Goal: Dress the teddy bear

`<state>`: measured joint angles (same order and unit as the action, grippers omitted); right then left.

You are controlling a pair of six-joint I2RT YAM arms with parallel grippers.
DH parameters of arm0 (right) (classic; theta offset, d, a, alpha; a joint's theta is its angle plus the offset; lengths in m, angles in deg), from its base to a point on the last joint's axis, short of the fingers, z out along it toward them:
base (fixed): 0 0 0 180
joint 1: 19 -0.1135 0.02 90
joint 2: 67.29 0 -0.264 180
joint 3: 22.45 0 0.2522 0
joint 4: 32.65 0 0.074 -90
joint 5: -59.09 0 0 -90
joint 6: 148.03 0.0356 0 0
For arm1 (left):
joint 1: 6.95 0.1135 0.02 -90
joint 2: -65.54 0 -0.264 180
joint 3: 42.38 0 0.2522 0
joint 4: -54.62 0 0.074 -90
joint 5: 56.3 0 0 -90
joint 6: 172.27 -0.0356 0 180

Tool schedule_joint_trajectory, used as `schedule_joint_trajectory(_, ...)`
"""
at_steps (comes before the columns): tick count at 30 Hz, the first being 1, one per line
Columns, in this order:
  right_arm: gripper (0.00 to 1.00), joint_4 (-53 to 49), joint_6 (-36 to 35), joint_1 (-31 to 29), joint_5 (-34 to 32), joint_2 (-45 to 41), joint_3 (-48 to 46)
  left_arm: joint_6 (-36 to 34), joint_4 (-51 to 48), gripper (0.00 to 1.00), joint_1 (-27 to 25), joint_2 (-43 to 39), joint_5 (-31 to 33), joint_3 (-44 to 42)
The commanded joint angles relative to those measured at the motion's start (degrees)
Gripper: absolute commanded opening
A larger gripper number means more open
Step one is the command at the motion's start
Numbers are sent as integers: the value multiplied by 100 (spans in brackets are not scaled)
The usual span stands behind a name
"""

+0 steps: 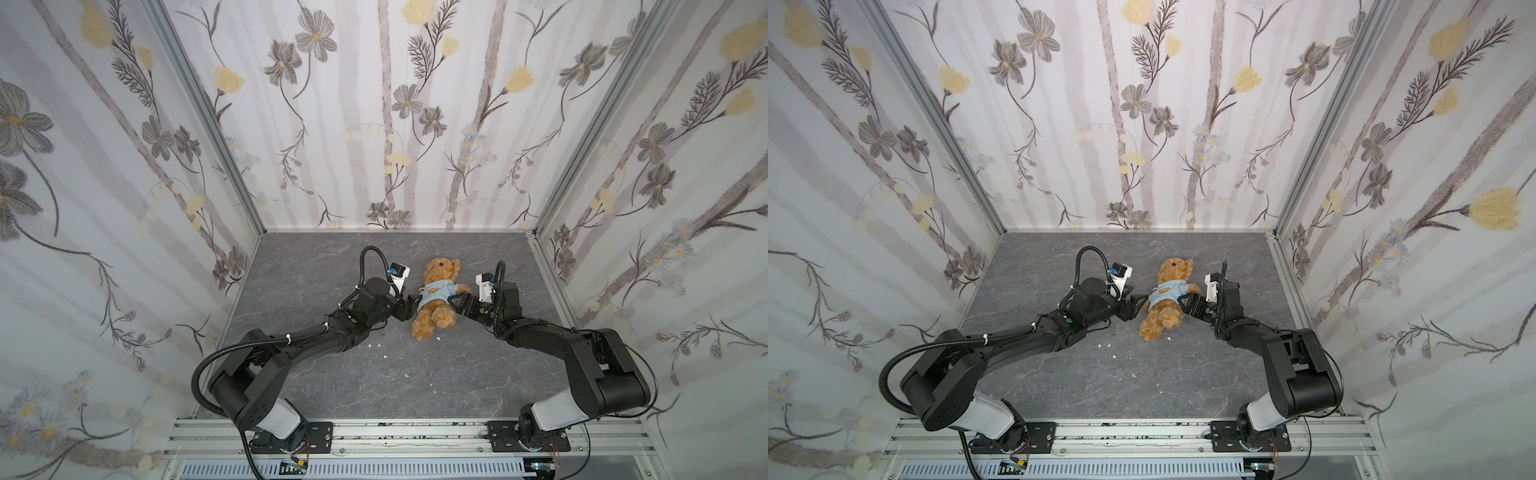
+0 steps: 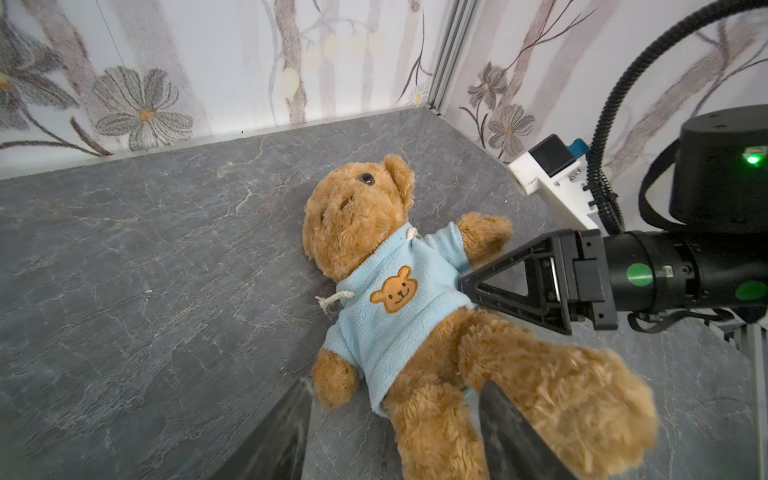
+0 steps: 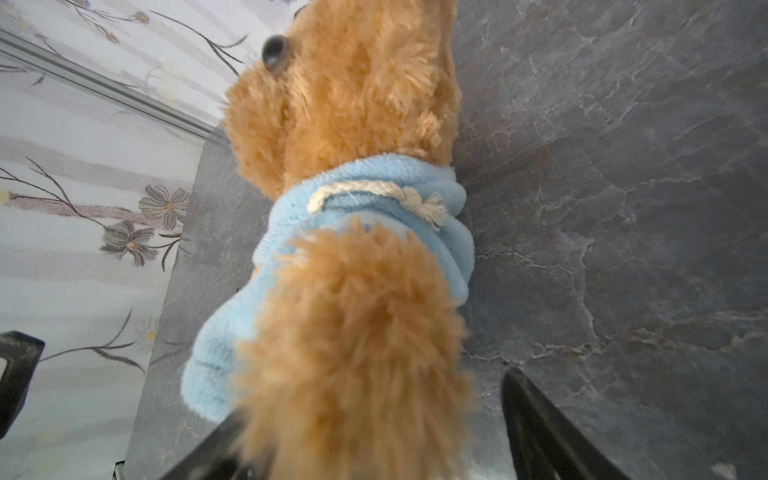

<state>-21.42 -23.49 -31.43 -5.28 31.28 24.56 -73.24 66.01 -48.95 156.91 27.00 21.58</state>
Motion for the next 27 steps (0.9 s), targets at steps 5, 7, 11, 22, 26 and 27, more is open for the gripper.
schedule_joint_trajectory(5, 70, 653, -19, -153, 179, 444, 32, -5, -16, 43, -32, 1836, 190, 1533)
schedule_joint_trajectory(7, 68, 583, -100, -171, 211, 533, 63, -216, -157, 39, -125, 2087, 120, 1720)
schedule_joint_trajectory(11, 64, 542, -177, -335, 327, 806, 254, -469, -259, 37, -241, 1937, 197, 1161)
schedule_joint_trajectory(22, 68, 484, -46, -1291, 383, 1288, 946, -527, -436, 35, -247, 477, 1107, -960)
schedule_joint_trajectory(26, 71, -109, -433, -1203, 121, 857, 946, -491, -449, 40, -247, 97, 1085, -1038)
schedule_joint_trajectory(27, 71, -200, -486, -1175, 89, 679, 917, -500, -449, 43, -243, 2, 1096, -1008)
